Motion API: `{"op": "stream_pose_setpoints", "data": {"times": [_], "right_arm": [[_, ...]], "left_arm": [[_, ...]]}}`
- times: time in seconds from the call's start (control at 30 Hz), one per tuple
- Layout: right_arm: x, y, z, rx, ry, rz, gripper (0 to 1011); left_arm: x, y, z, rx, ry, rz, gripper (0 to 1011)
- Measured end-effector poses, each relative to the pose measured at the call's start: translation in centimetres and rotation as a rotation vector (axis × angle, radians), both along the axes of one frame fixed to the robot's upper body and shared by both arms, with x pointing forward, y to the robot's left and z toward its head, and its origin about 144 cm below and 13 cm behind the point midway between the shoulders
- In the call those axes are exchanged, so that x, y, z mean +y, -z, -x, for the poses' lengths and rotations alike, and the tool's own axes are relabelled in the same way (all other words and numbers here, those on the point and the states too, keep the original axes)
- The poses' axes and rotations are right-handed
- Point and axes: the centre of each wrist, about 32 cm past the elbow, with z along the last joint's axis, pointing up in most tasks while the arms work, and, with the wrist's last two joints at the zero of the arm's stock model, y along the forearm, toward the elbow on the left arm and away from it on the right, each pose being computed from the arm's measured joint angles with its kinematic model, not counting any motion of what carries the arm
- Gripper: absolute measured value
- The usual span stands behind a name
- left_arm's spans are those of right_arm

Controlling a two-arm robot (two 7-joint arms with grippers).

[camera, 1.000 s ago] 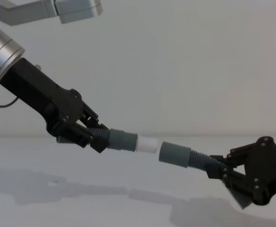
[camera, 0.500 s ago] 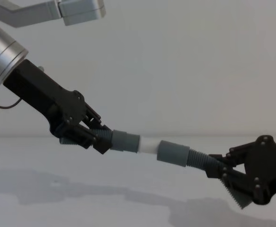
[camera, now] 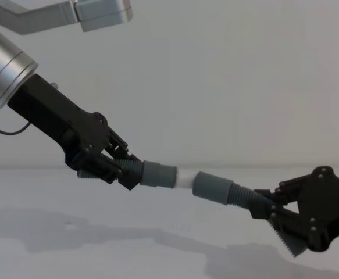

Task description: Use both hands to pick up one end of the pipe from the table, align the ends, and insert them.

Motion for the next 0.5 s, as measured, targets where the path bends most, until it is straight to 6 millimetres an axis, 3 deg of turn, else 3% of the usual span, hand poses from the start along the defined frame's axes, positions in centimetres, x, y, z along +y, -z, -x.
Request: {"op": "stream_pose_setpoints", "data": {"times": [0.5], "right_arm": [[0.25,0.16,-0.20,0.016,0.018,0.006,104]], "left_arm": [[-0.15,-0.09,0.50,-0.006,0.010,0.000,319]]}}
